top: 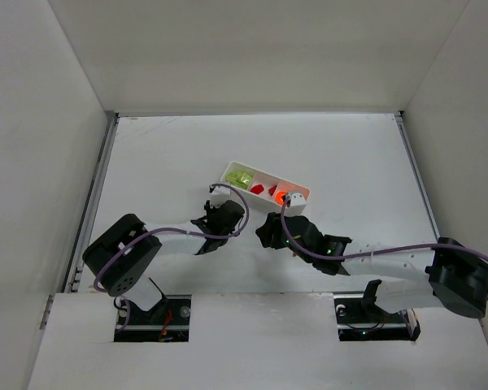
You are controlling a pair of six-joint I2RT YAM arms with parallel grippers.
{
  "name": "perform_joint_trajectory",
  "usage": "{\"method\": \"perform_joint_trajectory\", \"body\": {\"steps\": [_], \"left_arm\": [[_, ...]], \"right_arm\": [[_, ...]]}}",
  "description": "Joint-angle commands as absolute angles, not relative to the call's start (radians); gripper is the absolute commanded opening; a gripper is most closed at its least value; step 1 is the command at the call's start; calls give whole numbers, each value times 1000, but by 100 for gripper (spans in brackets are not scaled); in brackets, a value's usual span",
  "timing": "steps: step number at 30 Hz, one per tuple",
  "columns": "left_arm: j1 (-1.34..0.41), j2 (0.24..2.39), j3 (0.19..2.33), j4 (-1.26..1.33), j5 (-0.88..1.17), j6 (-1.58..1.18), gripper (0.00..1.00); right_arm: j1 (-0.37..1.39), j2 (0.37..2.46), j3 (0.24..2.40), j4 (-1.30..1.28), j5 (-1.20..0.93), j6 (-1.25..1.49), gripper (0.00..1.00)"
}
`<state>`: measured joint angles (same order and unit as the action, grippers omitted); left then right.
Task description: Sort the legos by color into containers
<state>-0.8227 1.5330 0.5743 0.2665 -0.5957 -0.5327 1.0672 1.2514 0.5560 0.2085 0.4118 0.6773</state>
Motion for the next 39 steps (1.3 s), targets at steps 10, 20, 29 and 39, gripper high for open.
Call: {"method": "perform_joint_trajectory", "body": {"steps": [10,20,29,39], "left_arm": [[-803,1597,667,267,-571,-477,23],[-788,1413,643,186,-574,-474,24],[-829,1279,751,81,-529,-485,26],[-950,1528,1040,118,-453,-479,26]], "right_arm": [[1053,1215,552,222,428,664,54],[1022,1189,535,224,423,655,54],[967,1112,496,221,428,641,54],[711,871,442,107,488,698,55]]}}
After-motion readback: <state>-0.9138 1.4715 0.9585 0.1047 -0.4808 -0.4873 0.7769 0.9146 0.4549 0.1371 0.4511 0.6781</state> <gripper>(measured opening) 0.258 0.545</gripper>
